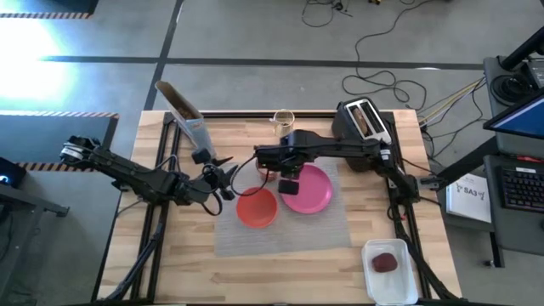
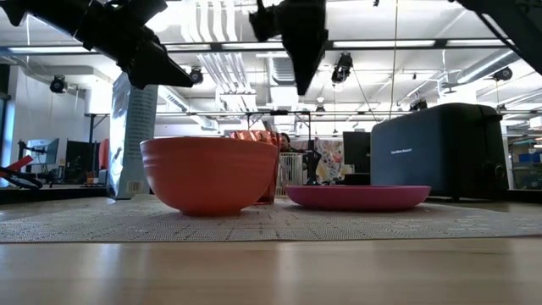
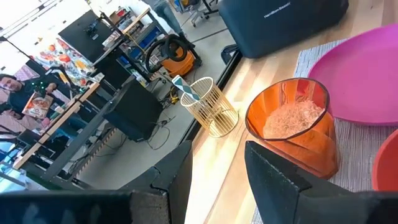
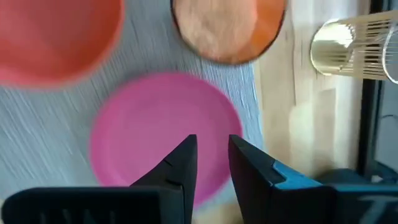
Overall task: Arrange a breakfast setting
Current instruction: Pour the cereal from the blue cereal box into the orange bowl
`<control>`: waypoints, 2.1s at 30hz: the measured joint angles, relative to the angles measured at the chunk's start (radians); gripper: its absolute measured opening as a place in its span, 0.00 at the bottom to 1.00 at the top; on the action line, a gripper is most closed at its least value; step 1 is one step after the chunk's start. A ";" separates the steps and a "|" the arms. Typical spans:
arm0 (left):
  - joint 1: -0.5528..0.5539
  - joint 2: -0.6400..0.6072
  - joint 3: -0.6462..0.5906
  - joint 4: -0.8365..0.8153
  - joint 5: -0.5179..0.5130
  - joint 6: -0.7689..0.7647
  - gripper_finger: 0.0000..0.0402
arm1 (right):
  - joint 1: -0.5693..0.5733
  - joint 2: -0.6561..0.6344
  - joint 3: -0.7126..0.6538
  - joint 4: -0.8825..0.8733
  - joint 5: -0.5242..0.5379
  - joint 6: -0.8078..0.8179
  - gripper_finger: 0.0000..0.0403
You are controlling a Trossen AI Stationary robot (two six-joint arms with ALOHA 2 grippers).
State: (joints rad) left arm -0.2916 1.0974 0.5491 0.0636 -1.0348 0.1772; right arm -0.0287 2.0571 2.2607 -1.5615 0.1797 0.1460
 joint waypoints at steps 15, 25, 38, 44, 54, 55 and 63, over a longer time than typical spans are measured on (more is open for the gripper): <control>0.000 0.004 0.000 0.028 -0.001 0.023 0.33 | 0.131 -0.275 -0.305 0.001 -0.016 0.396 0.18; 0.000 0.009 0.000 0.130 -0.003 0.093 0.33 | 0.227 -0.325 -0.504 -0.001 -0.013 0.521 0.17; 0.001 0.009 0.000 0.162 -0.003 0.103 0.33 | 0.183 -0.359 -0.516 -0.009 0.160 0.525 0.17; 0.001 0.009 0.000 0.161 -0.003 0.103 0.33 | 0.141 -0.423 -0.542 -0.009 0.130 0.536 0.17; 0.001 0.009 0.000 0.166 -0.003 0.106 0.33 | 0.204 -0.574 -0.727 0.001 0.082 0.735 0.17; 0.001 0.010 0.000 0.174 -0.003 0.112 0.33 | 0.209 -0.585 -0.746 0.006 0.083 0.752 0.17; 0.001 0.011 0.062 0.191 0.011 0.091 0.33 | 0.218 -0.638 -0.895 0.213 0.093 0.657 0.17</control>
State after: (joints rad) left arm -0.2909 1.1084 0.6112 0.2547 -1.0233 0.2680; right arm 0.1898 1.4193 1.3654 -1.3484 0.2728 0.8030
